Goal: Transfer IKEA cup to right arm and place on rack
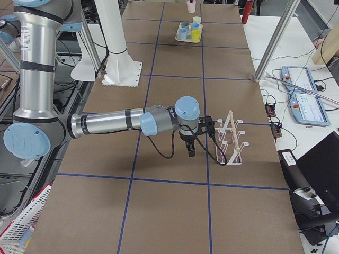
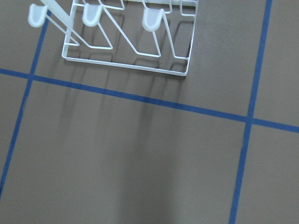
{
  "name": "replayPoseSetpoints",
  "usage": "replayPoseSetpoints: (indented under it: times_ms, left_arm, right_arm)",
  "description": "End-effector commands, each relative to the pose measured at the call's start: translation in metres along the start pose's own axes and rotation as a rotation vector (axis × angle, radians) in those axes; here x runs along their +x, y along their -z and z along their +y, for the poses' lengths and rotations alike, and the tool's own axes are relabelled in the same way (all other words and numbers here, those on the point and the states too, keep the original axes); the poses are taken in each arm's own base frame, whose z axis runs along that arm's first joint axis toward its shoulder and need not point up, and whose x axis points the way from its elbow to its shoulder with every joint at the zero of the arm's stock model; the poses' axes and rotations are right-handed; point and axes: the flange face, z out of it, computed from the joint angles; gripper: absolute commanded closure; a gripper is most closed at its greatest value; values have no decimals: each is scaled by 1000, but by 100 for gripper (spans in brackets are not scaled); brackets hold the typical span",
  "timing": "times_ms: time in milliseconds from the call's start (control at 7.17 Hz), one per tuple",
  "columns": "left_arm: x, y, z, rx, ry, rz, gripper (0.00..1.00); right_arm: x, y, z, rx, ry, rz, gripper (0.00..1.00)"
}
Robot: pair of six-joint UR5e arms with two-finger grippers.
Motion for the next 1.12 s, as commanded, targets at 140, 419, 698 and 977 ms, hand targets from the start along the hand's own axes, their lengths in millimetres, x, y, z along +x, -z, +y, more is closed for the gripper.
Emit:
replayPoseSetpoints:
  times_ms: [140, 419, 698, 977]
  left_arm:
    - [96, 55, 7, 60, 159, 172, 100]
    - [181, 52, -3, 77, 219, 321, 100]
    - [292, 59, -18, 37, 318, 436, 100]
    - [389, 46, 5, 23, 419, 556, 100]
  right_arm:
    - [-76, -9, -28, 141, -6, -107, 1]
    - [-143, -14, -52, 187, -113, -228, 1]
    - [-199, -16, -72, 181, -190, -322, 1]
    - [-253, -15, -86, 164, -254, -426, 1]
